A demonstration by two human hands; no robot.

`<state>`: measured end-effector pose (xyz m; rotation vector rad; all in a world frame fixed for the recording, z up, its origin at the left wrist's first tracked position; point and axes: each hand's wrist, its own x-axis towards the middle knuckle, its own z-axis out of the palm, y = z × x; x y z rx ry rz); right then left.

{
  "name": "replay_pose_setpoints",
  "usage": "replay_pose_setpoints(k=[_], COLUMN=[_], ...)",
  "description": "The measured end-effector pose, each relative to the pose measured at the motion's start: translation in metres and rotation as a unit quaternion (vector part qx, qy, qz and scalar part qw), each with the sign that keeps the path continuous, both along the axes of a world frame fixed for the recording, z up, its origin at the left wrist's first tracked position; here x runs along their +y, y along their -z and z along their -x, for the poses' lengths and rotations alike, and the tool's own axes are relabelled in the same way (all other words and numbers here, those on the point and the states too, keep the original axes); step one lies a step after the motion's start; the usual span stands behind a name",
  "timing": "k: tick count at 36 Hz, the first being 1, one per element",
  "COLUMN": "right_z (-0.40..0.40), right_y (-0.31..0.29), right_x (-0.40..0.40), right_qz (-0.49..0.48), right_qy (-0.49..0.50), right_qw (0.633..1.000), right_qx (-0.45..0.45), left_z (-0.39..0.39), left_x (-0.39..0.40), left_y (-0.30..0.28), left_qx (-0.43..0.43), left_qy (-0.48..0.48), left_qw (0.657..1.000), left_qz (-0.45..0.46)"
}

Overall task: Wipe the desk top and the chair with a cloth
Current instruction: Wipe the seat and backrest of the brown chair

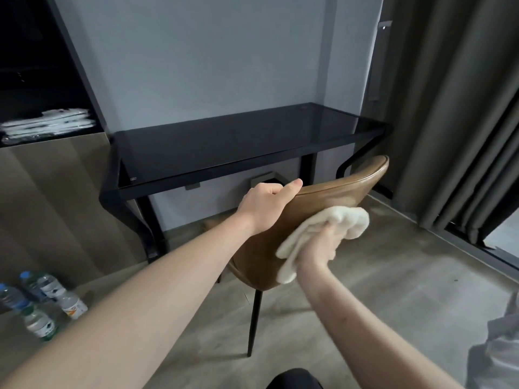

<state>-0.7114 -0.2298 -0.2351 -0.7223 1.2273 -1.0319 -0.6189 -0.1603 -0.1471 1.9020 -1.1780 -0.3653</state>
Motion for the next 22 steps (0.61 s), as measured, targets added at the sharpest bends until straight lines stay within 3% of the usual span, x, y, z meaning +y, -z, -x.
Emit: replay_pose_setpoints(k=[2, 7, 15, 18, 22], right_z=[-0.009, -0.014, 0.010, 0.021, 0.030], right_y=[-0.009, -0.012, -0.004, -0.006, -0.017], right_x=[0.033, 0.055, -0.030, -0.079, -0.124], right_qz=[-0.002, 0.020, 0.079, -0.007, 0.042], right_qy=[-0.025, -0.054, -0.028, -0.042, -0.050], right_qw=[0.999, 0.998, 0.996, 0.999, 0.998], right_qx=[0.031, 0.007, 0.008, -0.011, 0.022], left_z=[0.000, -0.001, -0.005, -0.008, -0.011], left_x=[0.000, 0.002, -0.006, -0.009, -0.014], left_y=[-0.002, -0.005, 0.003, 0.009, 0.014], left_qx=[0.009, 0.024, 0.010, 0.002, -0.008], left_qy=[0.004, 0.003, 0.000, 0.003, 0.012], left_qw=[1.000, 1.000, 1.000, 1.000, 0.999], left_qz=[-0.005, -0.011, 0.000, 0.011, 0.034])
